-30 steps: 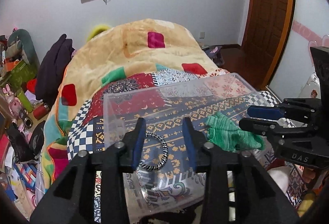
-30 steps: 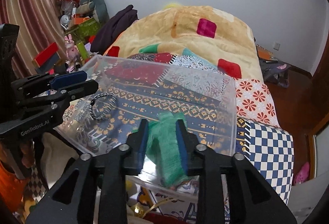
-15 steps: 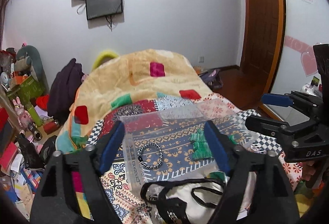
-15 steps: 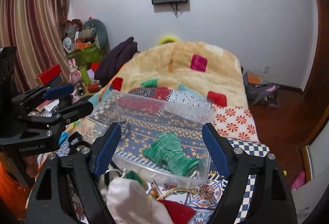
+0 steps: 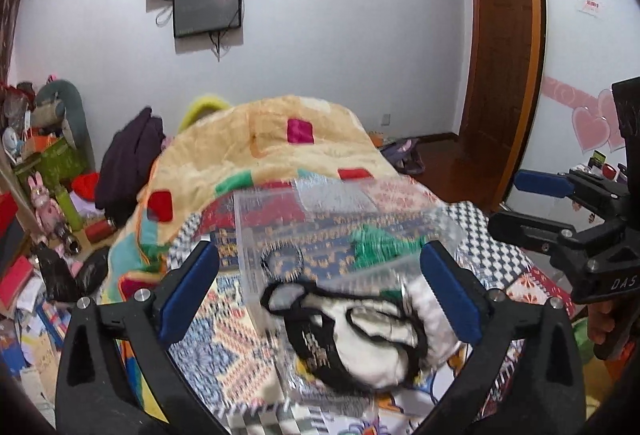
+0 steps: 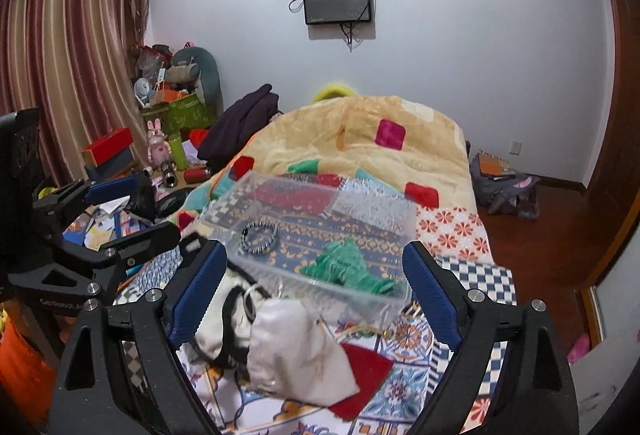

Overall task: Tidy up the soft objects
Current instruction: 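Grasp the white cloth bag with the right tool while the left tool grasps the black-strapped bag, then lift both bags and carry them over the clear box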

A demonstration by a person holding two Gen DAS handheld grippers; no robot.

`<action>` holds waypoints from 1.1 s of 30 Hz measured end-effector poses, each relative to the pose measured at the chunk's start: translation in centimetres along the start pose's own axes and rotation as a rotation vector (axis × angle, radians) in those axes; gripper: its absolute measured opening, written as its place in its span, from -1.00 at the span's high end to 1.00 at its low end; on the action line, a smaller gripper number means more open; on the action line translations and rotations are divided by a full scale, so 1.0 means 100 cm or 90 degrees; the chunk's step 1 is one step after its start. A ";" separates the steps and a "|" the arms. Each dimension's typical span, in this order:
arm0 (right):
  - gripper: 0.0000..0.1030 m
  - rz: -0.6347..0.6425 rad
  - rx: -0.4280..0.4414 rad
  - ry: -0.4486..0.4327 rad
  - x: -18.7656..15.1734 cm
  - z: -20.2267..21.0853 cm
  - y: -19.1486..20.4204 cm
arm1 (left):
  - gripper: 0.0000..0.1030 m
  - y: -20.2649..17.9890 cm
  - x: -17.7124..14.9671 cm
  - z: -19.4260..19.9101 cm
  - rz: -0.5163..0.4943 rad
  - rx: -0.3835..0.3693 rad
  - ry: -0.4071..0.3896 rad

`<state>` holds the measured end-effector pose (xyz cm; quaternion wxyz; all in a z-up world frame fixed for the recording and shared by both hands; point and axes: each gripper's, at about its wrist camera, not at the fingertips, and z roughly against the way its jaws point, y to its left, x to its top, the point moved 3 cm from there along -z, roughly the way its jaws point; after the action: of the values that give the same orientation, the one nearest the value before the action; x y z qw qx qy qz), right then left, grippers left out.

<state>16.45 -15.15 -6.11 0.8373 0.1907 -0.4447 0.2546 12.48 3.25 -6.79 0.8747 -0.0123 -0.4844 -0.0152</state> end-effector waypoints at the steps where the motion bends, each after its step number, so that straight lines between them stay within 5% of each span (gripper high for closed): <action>1: -0.72 -0.001 0.000 0.006 -0.004 -0.001 0.001 | -0.98 0.000 -0.005 -0.002 0.004 -0.002 0.009; 13: -0.71 -0.055 0.027 0.111 -0.060 -0.036 -0.006 | -0.97 0.013 -0.061 -0.034 0.070 -0.019 0.089; 15: -0.70 -0.059 0.041 0.133 -0.067 -0.045 -0.006 | -0.78 0.013 -0.062 -0.036 0.074 -0.024 0.090; 20: -0.22 -0.064 0.069 0.163 -0.077 -0.056 -0.003 | -0.36 0.014 -0.069 -0.043 0.079 -0.038 0.110; 24: 0.18 -0.062 0.084 0.164 -0.078 -0.053 0.001 | 0.34 0.013 -0.073 -0.050 0.076 -0.047 0.125; 28: 0.54 -0.056 0.092 0.164 -0.078 -0.051 0.004 | 0.52 0.010 -0.074 -0.049 0.073 -0.060 0.120; 33: 0.64 -0.048 0.092 0.143 -0.072 -0.044 0.004 | 0.65 0.005 -0.068 -0.035 0.059 -0.069 0.092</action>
<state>15.67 -14.27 -14.49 0.8748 0.2376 -0.3209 0.2744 11.85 3.76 -14.47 0.9052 -0.0807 -0.4172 -0.0015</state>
